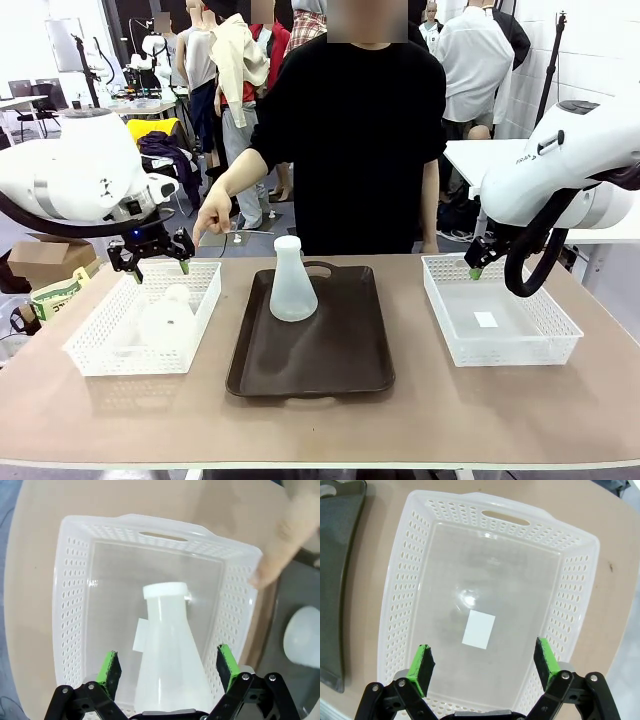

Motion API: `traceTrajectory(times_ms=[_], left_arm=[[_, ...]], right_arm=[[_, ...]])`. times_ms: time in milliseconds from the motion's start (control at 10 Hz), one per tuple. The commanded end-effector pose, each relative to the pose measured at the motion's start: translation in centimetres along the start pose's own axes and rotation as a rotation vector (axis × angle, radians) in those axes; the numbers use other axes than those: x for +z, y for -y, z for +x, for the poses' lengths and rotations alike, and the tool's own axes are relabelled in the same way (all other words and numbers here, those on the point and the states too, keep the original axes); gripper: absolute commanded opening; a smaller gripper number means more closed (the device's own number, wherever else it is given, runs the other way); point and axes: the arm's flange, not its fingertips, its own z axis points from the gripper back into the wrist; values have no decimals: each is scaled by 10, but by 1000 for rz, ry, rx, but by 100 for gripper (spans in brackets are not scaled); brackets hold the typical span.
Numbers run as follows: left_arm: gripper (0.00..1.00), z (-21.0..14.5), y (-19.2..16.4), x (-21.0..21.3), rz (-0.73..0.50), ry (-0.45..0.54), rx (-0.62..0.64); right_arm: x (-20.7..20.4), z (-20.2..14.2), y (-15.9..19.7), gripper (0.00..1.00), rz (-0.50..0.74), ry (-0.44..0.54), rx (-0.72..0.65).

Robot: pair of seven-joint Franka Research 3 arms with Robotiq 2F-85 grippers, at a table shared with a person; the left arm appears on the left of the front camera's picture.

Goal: Prepare the laboratory tools.
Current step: Pick up the Big flask that the person points to.

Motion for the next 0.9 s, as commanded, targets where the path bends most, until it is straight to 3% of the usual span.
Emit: traceTrajectory(times_ms=[0,300,800], left_arm=[[100,11,11,-13,48,-11,67],[100,23,11,-44,24,-23,118],[100,28,16,-73,-5,-28,46]], right_arm=[[0,-1,1,100,-2,-6,1],[0,-1,1,100,-2,-6,1],[0,-1,1,100,-2,-6,1]])
